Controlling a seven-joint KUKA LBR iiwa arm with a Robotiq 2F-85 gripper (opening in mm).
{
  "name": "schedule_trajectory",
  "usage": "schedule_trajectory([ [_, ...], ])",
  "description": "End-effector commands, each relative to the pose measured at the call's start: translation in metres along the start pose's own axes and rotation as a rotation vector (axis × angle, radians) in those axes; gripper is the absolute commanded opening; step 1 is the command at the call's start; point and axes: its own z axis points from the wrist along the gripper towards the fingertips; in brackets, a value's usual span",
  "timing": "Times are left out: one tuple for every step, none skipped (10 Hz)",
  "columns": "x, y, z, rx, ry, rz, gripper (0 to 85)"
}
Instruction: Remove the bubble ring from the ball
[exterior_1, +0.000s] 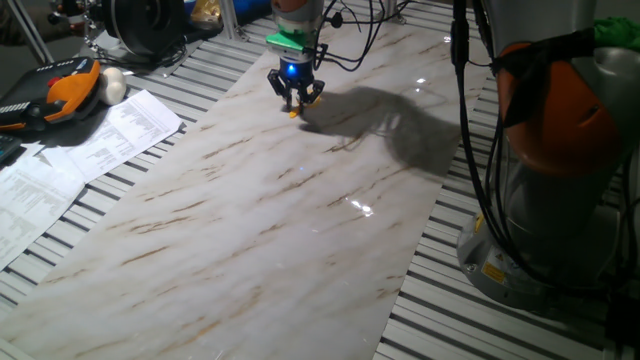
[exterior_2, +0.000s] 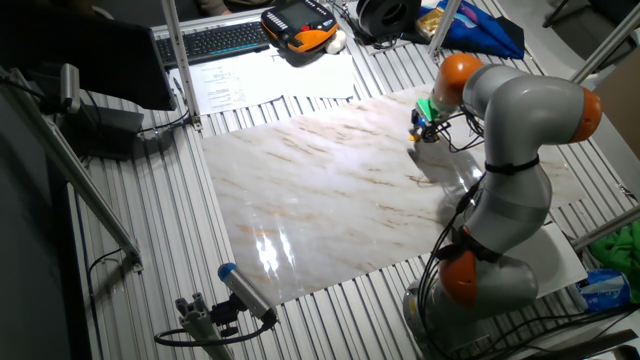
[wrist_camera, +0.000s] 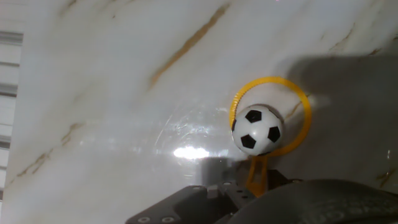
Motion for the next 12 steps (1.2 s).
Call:
schedule_trajectory([
  [0.0,-0.001,0.002,0.008,-0.001,-0.005,34.0],
  [0.0,-0.001,0.003,0.012,-0.005,-0.01,34.0],
  [0.0,-0.002,0.003,0.02,-0.008,-0.017,34.0],
  [0.0,-0.003,0.003,0.033,-0.01,-0.033,17.0],
  [-0.001,-0.004,0.004,0.036,-0.009,-0.049,0.0],
  [-0.002,-0.006,0.004,0.041,-0.008,-0.065,0.0],
  [-0.003,-0.006,0.003,0.056,-0.014,-0.079,0.0],
  [-0.003,-0.006,0.0,0.054,-0.013,-0.071,0.0],
  [-0.004,-0.006,-0.004,0.054,-0.012,-0.07,0.0],
  [-0.005,-0.005,-0.009,0.054,-0.01,-0.07,0.0],
  [-0.006,-0.004,-0.015,0.054,-0.01,-0.068,0.0],
  [-0.006,-0.004,-0.018,0.05,-0.014,-0.068,0.0],
])
